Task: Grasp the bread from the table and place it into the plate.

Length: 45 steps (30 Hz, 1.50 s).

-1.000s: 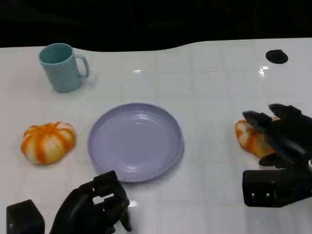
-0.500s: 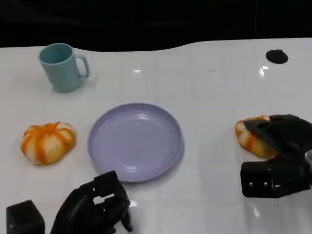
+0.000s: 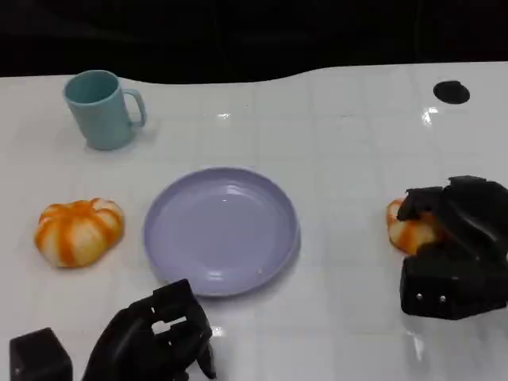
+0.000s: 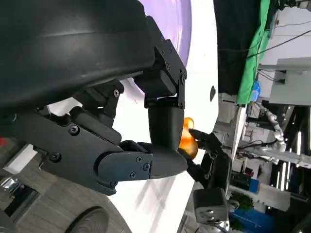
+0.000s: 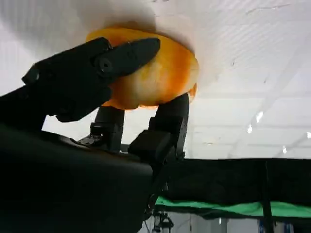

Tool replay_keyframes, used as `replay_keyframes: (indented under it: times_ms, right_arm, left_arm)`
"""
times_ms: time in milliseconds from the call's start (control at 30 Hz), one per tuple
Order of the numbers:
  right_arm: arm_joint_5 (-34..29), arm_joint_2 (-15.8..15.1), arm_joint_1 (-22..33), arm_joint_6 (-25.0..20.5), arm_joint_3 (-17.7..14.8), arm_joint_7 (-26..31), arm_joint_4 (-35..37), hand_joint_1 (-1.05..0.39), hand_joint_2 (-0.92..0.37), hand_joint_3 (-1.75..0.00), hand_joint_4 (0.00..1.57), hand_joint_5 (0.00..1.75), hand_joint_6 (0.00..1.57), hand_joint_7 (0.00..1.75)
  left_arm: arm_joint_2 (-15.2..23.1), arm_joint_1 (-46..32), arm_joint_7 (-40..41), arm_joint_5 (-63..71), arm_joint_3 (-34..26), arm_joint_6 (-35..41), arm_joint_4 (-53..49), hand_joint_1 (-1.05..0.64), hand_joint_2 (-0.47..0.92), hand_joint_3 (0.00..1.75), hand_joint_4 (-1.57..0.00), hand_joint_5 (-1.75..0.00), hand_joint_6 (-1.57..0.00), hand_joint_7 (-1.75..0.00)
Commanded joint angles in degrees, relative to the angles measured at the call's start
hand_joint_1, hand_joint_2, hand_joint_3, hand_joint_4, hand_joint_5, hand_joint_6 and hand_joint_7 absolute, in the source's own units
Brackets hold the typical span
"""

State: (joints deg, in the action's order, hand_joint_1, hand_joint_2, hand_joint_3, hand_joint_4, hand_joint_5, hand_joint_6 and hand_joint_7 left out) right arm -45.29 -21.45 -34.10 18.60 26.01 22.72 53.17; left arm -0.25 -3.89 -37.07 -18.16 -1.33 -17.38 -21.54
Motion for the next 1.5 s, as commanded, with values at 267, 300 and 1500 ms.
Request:
replay_keyframes:
  times_ms: [267,300,1500]
  right_arm:
    - [-0.4,1.4,-1.8,1.3,0.5,13.5,1.8,-0.12,-0.58,-0.71,0.92,1.75,0.75,1.61]
    - [-0.4,1.4,-1.9,1.3,0.5,13.7,1.8,-0.12,-0.58,-0.71,0.92,1.75,0.75,1.61]
    - [-0.1,16.1,-7.4,8.7,4.4,6.6,-10.9,-0.19,-0.3,-1.27,1.0,1.75,0.75,1.73]
  left_arm:
    - [0.7,-0.8,0.8,0.0,-0.1,1.6,1.6,-0.58,0.73,0.57,-0.75,-1.75,-0.71,-1.47]
    - [0.7,-0.9,0.8,-0.1,-0.2,1.7,1.7,-0.57,0.73,0.57,-0.75,-1.75,-0.71,-1.47]
    - [0.7,-0.9,-0.1,-0.4,-0.3,0.3,0.8,-0.59,0.74,0.56,-0.78,-1.75,-0.71,-1.47]
